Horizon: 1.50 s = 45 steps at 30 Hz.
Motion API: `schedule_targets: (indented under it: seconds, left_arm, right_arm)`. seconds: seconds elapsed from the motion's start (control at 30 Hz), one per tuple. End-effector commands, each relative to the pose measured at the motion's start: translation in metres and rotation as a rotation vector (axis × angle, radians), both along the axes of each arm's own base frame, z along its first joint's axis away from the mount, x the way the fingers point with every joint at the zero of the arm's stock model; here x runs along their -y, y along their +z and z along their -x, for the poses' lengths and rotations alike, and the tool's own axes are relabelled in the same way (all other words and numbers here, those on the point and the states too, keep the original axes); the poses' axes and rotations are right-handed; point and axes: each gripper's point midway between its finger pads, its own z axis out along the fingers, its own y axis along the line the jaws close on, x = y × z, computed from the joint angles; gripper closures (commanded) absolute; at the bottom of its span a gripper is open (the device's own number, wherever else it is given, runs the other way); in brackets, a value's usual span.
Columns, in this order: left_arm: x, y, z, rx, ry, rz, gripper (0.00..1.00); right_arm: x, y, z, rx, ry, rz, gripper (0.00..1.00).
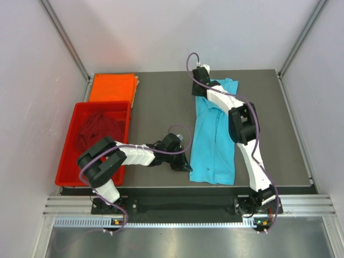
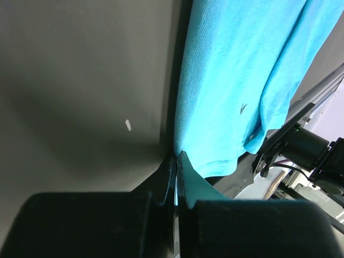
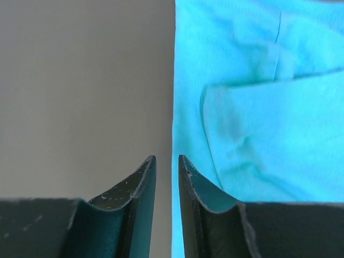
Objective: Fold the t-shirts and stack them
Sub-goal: Fold the tshirt
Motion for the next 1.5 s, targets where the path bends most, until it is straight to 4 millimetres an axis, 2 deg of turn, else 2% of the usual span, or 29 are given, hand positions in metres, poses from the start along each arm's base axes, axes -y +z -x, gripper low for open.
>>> schedule_targets:
  seconds: [0.0, 0.2, 0.3, 0.33, 0.47, 0.53, 0.57, 0.6, 0.63, 0.8, 0.97, 1.17, 1.27, 1.47]
  left_arm:
    - [-0.039, -0.04, 0.02, -0.04, -0.013, -0.198, 1.0]
    - [-0.037, -0.04, 0.02, -0.04, -0.018, -0.19, 1.0]
    - [-0.038, -0.041, 0.02, -0.041, -0.016, -0.193, 1.0]
    - [-0.038, -0.041, 0.02, -0.042, -0.016, -0.195, 1.0]
    - [-0.038, -0.041, 0.02, -0.042, -0.016, -0.195, 1.0]
    - [-0.038, -0.039, 0.02, -0.037, -0.016, -0.195, 1.0]
    - [-0.039, -0.04, 0.02, -0.039, -0.017, -0.201, 1.0]
    - [-0.039, -0.039, 0.019, -0.034, -0.015, -0.199, 1.0]
    - [-0.039, -0.038, 0.019, -0.035, -0.015, -0.2, 1.0]
    - [-0.041, -0.037, 0.021, -0.035, -0.006, -0.196, 1.0]
    - [-0.05, -0.042, 0.03, -0.058, 0.014, -0.206, 1.0]
    - [-0.057, -0.049, 0.039, -0.072, 0.018, -0.232, 1.0]
    - [-0.058, -0.054, 0.042, -0.087, 0.014, -0.238, 1.0]
    - [-0.061, -0.058, 0.043, -0.096, 0.017, -0.26, 1.0]
  right_arm:
    - [-0.001, 0.025, 0.018, -0.002, 0.003, 0.075, 0.76]
    - [-0.002, 0.006, 0.026, -0.044, 0.003, 0.121, 0.75]
    - [-0.004, -0.008, 0.026, -0.065, 0.008, 0.125, 0.76]
    - [-0.003, -0.019, 0.028, -0.091, 0.007, 0.141, 0.76]
    - [-0.001, -0.036, 0.03, -0.115, -0.012, 0.181, 0.78]
    - [0.001, -0.043, 0.029, -0.125, -0.02, 0.185, 0.82]
    - [-0.001, -0.037, 0.024, -0.113, -0.021, 0.175, 0.84]
    - [0.0, -0.046, 0.027, -0.137, -0.022, 0.186, 0.94]
    - [-0.002, -0.045, 0.025, -0.134, -0.02, 0.184, 1.0]
    - [-0.002, -0.03, 0.008, -0.065, -0.083, 0.14, 1.0]
    - [-0.003, -0.02, -0.012, -0.031, -0.149, -0.037, 1.0]
    - [-0.013, -0.013, -0.021, -0.002, -0.158, -0.155, 1.0]
    - [-0.019, -0.013, -0.025, 0.003, -0.15, -0.183, 1.0]
    - [-0.025, -0.025, -0.02, -0.015, -0.113, -0.201, 1.0]
